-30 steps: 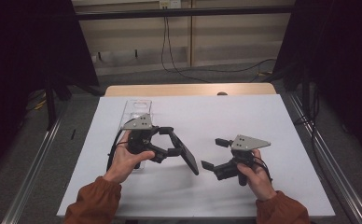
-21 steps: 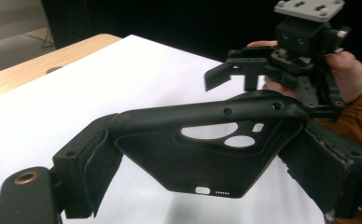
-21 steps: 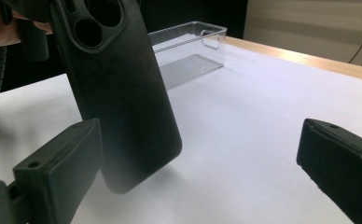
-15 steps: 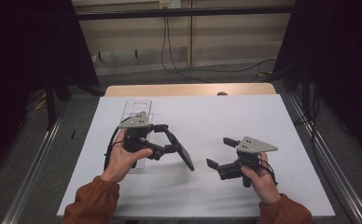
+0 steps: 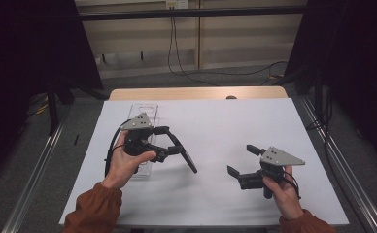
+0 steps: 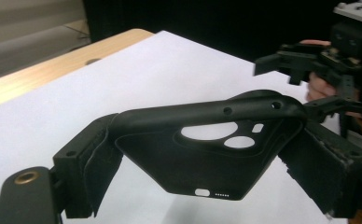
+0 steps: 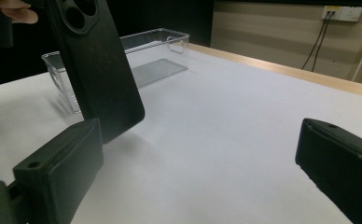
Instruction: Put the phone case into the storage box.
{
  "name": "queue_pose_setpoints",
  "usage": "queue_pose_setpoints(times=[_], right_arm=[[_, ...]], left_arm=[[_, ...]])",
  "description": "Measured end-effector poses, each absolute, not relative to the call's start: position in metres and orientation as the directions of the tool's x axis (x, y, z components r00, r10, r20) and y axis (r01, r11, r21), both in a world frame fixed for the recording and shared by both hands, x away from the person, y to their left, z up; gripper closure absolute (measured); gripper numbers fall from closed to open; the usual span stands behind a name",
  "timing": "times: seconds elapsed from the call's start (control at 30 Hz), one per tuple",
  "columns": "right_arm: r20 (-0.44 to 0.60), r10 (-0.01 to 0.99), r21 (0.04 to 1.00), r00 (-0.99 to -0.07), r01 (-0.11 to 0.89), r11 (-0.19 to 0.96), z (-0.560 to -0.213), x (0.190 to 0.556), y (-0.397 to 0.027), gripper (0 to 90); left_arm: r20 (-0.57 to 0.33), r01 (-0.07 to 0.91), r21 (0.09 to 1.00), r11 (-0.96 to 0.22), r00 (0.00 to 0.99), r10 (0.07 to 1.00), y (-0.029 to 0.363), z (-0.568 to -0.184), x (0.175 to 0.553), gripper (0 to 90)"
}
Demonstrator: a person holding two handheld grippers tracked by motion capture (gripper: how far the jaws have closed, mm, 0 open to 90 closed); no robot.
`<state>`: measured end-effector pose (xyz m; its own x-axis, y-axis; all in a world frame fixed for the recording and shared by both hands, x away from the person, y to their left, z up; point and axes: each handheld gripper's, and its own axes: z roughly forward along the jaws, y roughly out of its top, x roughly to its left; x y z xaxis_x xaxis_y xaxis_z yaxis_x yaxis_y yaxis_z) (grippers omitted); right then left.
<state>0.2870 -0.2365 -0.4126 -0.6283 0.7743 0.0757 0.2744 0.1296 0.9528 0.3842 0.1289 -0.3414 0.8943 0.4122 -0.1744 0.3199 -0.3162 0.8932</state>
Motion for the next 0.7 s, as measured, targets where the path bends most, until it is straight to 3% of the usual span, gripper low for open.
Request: queue_pose_setpoints(times=[0.7], right_arm=[[0.079,0.867,0.957,-0.492,0.282,0.073,-0.422,0.259,-0.273,0.5]], left_arm=[[-0.139,0.349,0.882,-0.316,0.834,0.534,0.139,-0.338,0.393,14.7]])
